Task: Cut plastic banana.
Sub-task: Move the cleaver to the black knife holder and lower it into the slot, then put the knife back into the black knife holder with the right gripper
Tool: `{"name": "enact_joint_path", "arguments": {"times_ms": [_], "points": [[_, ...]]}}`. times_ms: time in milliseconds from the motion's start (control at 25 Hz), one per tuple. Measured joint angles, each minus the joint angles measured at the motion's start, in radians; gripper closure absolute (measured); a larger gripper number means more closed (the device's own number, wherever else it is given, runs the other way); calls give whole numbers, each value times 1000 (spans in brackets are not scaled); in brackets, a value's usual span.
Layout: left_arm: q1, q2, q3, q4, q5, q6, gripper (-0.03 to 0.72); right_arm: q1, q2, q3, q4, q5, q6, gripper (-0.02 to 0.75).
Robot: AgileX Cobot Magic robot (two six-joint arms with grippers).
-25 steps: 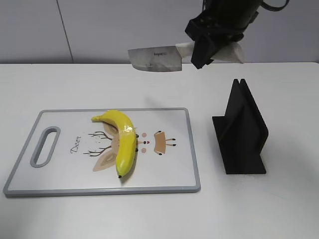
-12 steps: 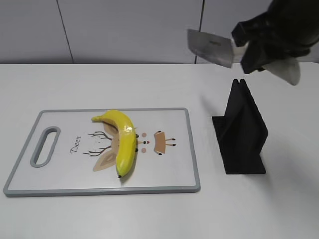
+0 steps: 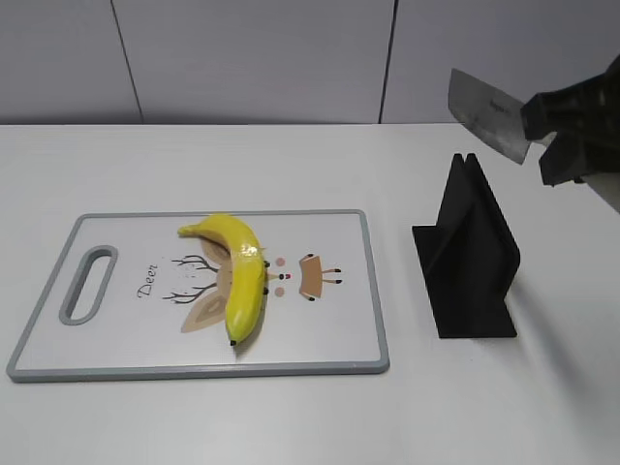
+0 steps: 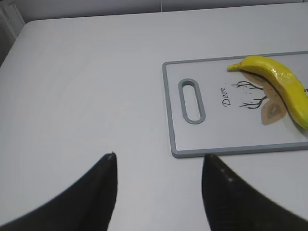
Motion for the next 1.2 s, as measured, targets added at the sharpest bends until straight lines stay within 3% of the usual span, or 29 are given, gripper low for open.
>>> {"name": "enact_joint_path", "arguments": {"times_ms": [240, 480, 760, 1200], "points": [[0, 4, 26, 4, -51, -11, 164, 0, -3, 60, -11, -48, 41, 574], [0, 4, 29, 8, -73, -33, 170, 0, 22, 62, -91, -76, 94, 574], [0, 4, 30, 12, -73, -35, 172, 0, 50, 64, -65, -145, 97, 574], [0, 4, 30, 15, -73, -35, 200, 0, 138, 64, -56, -111, 98, 574]]}}
